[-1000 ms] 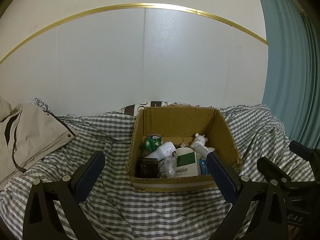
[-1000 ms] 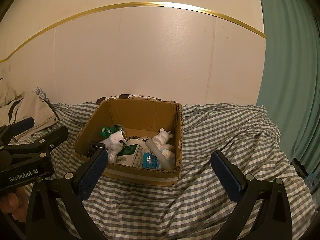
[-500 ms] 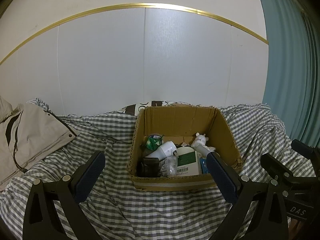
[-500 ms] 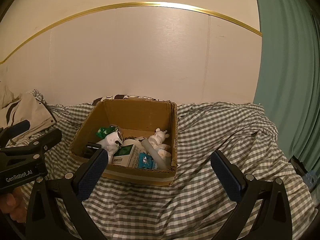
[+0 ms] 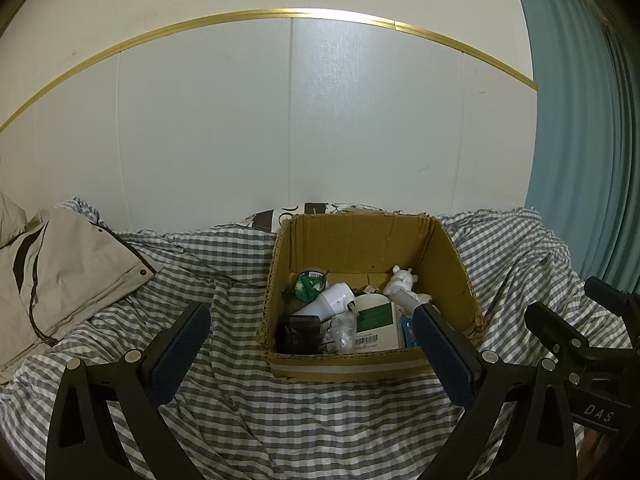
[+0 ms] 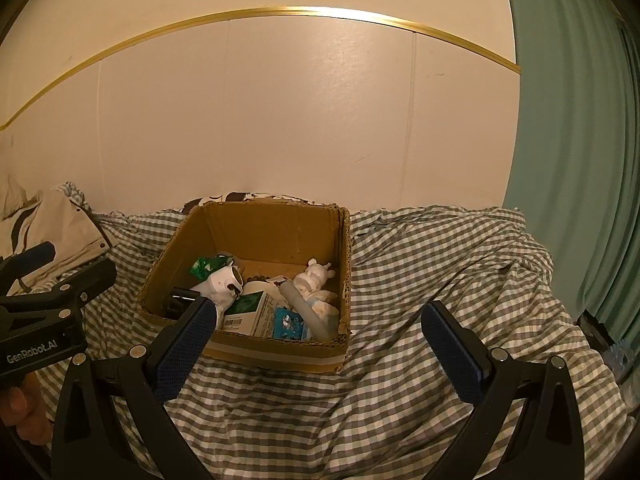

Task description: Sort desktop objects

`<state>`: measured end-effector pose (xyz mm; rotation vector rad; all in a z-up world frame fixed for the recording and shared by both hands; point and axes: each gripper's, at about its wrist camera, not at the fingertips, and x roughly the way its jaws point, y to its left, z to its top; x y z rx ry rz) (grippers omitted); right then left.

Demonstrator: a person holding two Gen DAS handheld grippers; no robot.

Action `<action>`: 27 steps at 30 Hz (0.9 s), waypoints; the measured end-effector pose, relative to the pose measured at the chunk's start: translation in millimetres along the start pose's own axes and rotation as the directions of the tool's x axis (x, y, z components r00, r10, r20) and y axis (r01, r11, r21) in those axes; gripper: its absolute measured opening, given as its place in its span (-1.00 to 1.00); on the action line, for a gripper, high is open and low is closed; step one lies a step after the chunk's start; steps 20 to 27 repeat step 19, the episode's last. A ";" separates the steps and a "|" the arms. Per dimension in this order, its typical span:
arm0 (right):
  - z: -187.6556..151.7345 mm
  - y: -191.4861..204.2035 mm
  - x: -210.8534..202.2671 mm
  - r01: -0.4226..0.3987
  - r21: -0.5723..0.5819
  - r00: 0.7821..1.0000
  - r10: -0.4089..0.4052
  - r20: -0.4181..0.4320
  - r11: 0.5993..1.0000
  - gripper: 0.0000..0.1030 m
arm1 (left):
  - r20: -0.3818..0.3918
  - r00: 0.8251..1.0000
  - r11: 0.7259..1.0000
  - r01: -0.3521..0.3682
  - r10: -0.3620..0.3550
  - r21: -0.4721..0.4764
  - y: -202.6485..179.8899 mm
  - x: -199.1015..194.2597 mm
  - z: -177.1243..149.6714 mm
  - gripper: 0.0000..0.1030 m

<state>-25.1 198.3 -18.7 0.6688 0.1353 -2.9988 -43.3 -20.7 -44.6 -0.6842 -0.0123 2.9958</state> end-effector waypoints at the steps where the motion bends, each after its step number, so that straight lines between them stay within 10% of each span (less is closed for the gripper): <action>1: 0.0 -0.2 0.1 0.000 0.000 1.000 0.000 -0.001 1.000 0.99 | 0.000 1.000 1.000 -0.001 0.001 0.000 -0.6 -0.1 0.0 1.00; 27: -0.3 2.9 -0.3 0.013 0.002 1.000 -0.013 -0.011 1.000 0.99 | -0.021 1.000 1.000 0.010 -0.010 0.011 -2.3 3.2 -5.7 1.00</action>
